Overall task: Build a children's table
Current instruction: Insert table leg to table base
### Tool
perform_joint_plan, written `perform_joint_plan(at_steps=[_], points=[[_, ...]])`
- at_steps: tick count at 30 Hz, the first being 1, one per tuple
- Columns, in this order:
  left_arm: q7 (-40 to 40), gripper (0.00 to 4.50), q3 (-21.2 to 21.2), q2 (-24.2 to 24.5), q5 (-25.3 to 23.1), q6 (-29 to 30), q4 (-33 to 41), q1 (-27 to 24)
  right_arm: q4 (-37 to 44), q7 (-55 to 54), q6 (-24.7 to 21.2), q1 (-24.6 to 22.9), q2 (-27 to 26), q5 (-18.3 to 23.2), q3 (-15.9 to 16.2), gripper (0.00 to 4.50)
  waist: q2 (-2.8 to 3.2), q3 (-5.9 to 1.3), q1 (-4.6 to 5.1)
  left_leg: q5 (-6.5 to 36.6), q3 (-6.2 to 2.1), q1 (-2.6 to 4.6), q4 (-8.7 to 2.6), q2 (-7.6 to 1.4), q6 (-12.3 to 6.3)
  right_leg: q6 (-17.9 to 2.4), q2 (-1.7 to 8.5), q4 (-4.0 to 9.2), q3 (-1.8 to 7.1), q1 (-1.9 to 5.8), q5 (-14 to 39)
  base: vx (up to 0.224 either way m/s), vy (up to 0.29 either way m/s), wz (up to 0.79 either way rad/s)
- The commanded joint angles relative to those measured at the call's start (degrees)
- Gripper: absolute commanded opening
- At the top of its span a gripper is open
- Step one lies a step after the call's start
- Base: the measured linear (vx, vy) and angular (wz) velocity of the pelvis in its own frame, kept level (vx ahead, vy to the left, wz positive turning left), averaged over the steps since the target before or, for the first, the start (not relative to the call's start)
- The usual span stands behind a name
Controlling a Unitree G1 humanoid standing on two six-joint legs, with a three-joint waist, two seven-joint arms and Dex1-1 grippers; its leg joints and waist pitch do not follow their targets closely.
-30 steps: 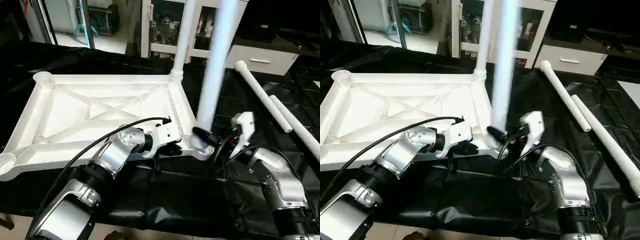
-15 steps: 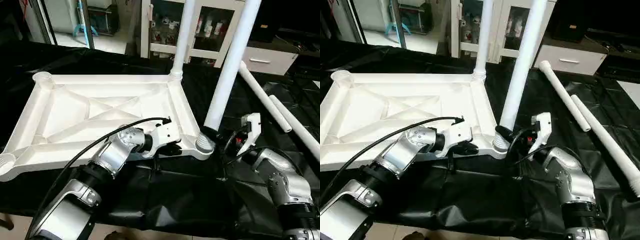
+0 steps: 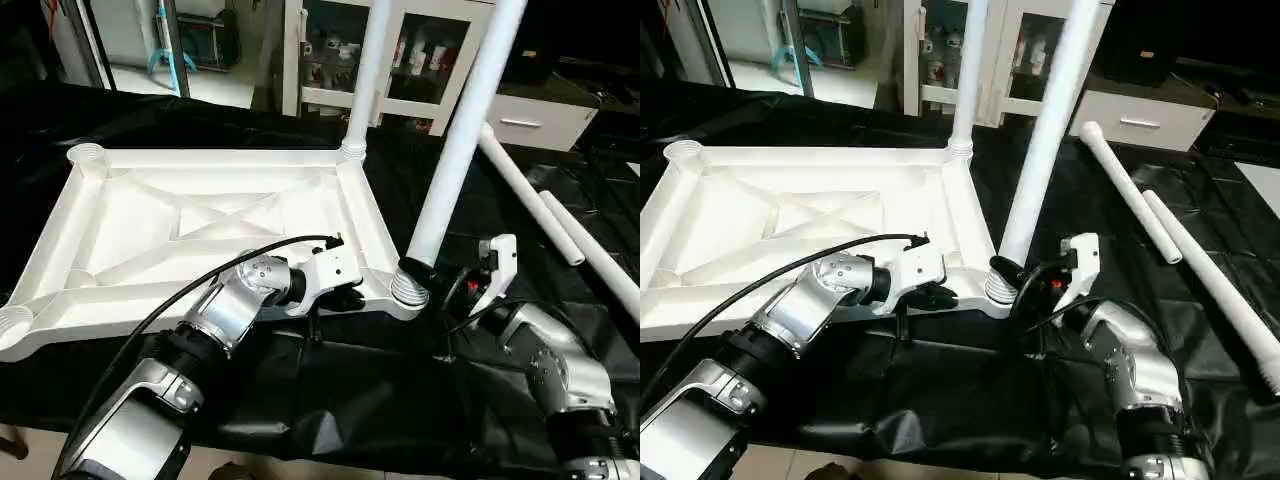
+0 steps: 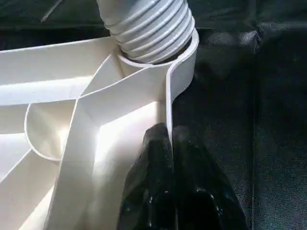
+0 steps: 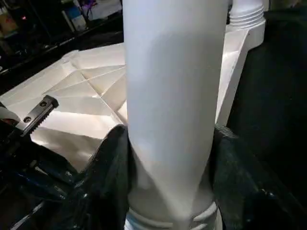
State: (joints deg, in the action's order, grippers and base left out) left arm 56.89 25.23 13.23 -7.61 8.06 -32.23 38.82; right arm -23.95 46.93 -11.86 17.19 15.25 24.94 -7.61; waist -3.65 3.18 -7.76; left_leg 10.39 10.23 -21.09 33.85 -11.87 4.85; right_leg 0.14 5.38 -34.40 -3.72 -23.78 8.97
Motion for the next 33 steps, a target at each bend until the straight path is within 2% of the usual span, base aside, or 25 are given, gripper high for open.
perform_joint_plan(at_steps=[1,5,12,14,18,22,23,27,31,33], points=[[-1.04,0.00,0.12,-0.02,-1.09,-0.23,-0.93,0.65,-0.03,-0.87,2.63,-1.98,-0.47,-1.23,-0.76,1.94,0.05,-3.87,0.31,13.67,-0.09,0.77,-4.51,-1.43,-0.44,-10.48,3.11,3.95,2.02,2.64,14.97,0.000,0.000,0.00],[-1.06,0.00,0.07,-0.02,-1.10,-0.27,-0.97,0.69,0.46,-1.14,5.11,-4.02,-1.25,-2.26,0.01,1.94,0.14,-3.81,0.32,14.73,-0.16,0.78,-4.65,-1.48,-0.37,-10.30,3.09,4.09,2.02,2.60,15.85,0.000,0.000,0.00],[-1.44,0.00,-0.05,-0.34,-1.10,-0.73,-1.58,1.08,-1.58,-6.10,15.68,-7.37,-3.57,-6.24,-0.13,1.94,0.34,-3.62,0.41,17.40,-0.25,0.89,-4.91,-1.47,0.13,-9.55,3.08,4.53,2.07,2.36,18.25,0.000,0.000,0.00],[-1.46,0.00,-0.06,-0.38,-1.11,-0.79,-1.65,1.13,-1.95,-6.42,16.50,-7.71,-3.74,-6.55,-0.12,1.94,0.39,-3.65,0.42,18.14,-0.39,0.93,-5.02,-1.52,0.30,-9.39,3.11,4.54,2.04,2.39,18.84,0.000,0.000,0.00],[-1.64,0.00,-0.11,-0.51,-1.11,-1.12,-1.78,1.18,-3.83,-9.14,22.15,-9.39,-4.14,-9.30,-0.03,1.94,0.56,-3.60,0.50,18.94,-0.38,0.97,-5.10,-1.54,0.29,-9.70,3.05,4.59,2.09,2.36,18.10,0.000,0.000,0.00],[-1.98,0.00,-0.15,-0.69,-1.22,-1.81,-2.35,1.37,-4.17,-10.78,24.89,-10.05,-4.49,-10.54,0.20,1.94,0.58,-3.52,0.53,19.36,-0.37,0.98,-5.23,-1.56,0.02,-9.68,3.01,4.69,2.11,2.39,18.31,0.000,0.000,0.00],[-2.14,0.00,-0.19,-0.74,-1.25,-2.02,-2.52,1.44,-4.69,-11.08,25.90,-10.05,-4.41,-11.17,0.43,1.94,0.78,-3.53,0.54,19.63,-0.39,1.06,-5.24,-1.57,0.07,-9.65,3.03,4.74,2.12,2.34,18.54,0.000,0.000,0.00],[-3.33,0.00,-0.49,-1.17,-1.44,-3.52,-3.39,1.87,-6.43,-12.94,30.18,-10.25,-4.55,-13.23,0.89,1.93,0.63,-3.37,0.69,21.86,-0.49,1.17,-5.31,-1.51,0.39,-8.58,3.11,5.24,2.12,2.17,22.07,0.000,0.000,0.00],[-4.38,0.00,-1.04,-1.65,-1.38,-3.95,-4.33,2.38,-7.88,-16.07,33.83,-10.97,-5.80,-14.72,0.72,1.93,0.68,-3.31,0.75,22.91,-0.54,1.26,-5.39,-1.57,0.30,-8.40,3.08,5.41,2.14,1.97,23.03,0.000,0.000,0.00],[-4.90,0.00,-1.25,-1.77,-1.37,-4.50,-4.79,2.51,-9.26,-18.27,34.64,-10.94,-6.80,-14.30,0.13,1.93,0.91,-3.40,0.84,22.84,-0.71,1.00,-5.55,-1.56,0.53,-8.45,3.16,5.32,2.13,2.15,22.49,0.000,0.000,0.00]])
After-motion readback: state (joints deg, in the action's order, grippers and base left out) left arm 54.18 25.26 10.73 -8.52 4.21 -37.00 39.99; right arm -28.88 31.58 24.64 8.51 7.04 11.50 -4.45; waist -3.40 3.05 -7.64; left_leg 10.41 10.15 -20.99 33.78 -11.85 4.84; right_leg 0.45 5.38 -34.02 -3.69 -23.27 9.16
